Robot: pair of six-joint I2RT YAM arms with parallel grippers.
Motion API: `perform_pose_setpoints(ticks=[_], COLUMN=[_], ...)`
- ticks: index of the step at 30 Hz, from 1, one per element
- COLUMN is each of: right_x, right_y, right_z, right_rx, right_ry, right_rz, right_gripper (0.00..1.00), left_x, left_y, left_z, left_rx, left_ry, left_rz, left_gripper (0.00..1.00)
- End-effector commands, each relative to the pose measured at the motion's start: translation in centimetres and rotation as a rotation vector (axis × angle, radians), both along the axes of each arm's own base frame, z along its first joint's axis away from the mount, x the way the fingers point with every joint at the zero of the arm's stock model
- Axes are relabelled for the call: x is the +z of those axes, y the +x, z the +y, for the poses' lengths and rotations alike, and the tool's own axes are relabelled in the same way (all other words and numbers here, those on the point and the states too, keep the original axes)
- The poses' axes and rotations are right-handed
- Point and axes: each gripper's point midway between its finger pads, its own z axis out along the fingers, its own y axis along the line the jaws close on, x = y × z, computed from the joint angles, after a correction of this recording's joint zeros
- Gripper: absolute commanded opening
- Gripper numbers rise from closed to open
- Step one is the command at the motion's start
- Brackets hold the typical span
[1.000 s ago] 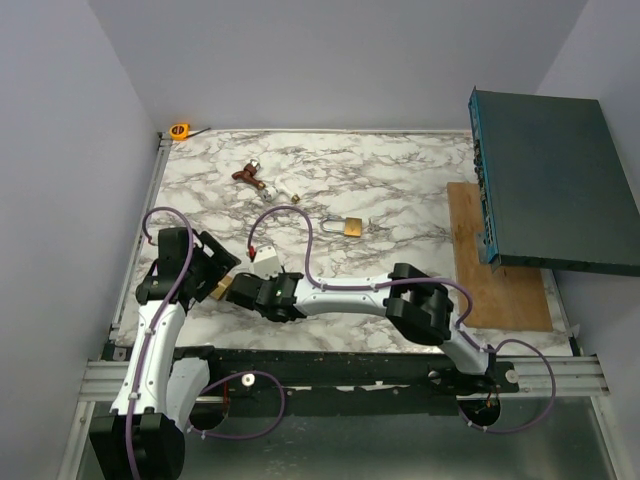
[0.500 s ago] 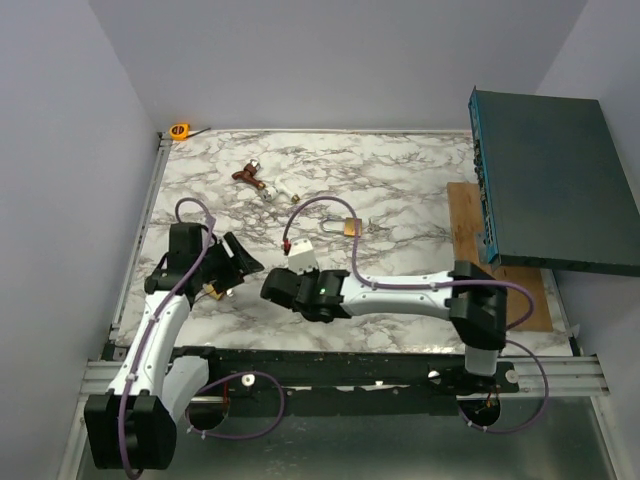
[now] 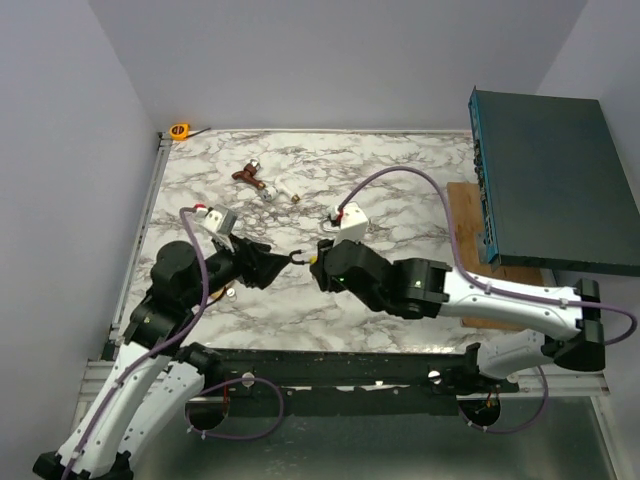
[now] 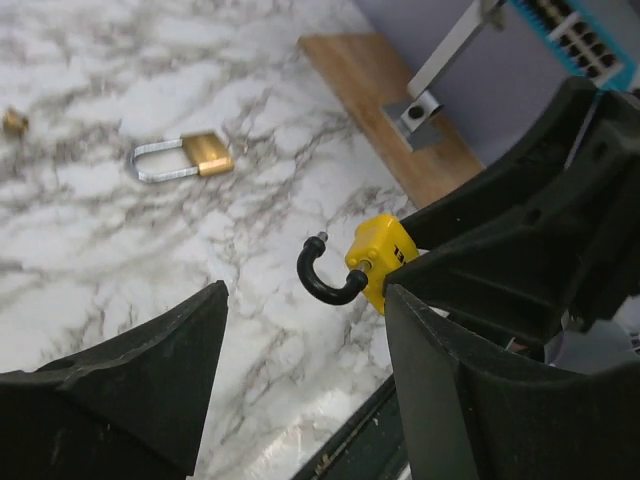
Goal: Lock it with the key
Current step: Pick up the lock from the center of the board.
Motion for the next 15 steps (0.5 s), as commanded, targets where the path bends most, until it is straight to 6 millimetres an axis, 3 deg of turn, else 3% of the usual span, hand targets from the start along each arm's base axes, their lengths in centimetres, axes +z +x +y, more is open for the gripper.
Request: perform_pose_setpoints(ticks=[1,4,9,15], right_x=[4.3,6.4,8.0,9.1], right_y=[-0.5,-0.9,-1.2,-1.3], right_z=[-1.8,-2.5,-3.3,-3.6], right_rx=[0.046,0.075,0.104,0.126], right_ry=[0.062,0.085,0.085,0.075], right_rz=[-0.058,-0.077,-0.096,-0.114], right_gripper=[0.11,0.11,0.11,0.11], left_x=[7.2,9.2,11.2,10.6], left_y=[-1.0,-2.7,-4.7,-4.7], left_z=[0.2,-0.2,-0.6,-2.2], left_rx=[-0.036,-0.108,-0.171,-0.261], left_ry=[-0.016,-0.008,0.048,0.200], left_rz=[-0.422,-0.599,-0.858,-0.942], left_gripper=[0.62,0.59,0.57,0.55])
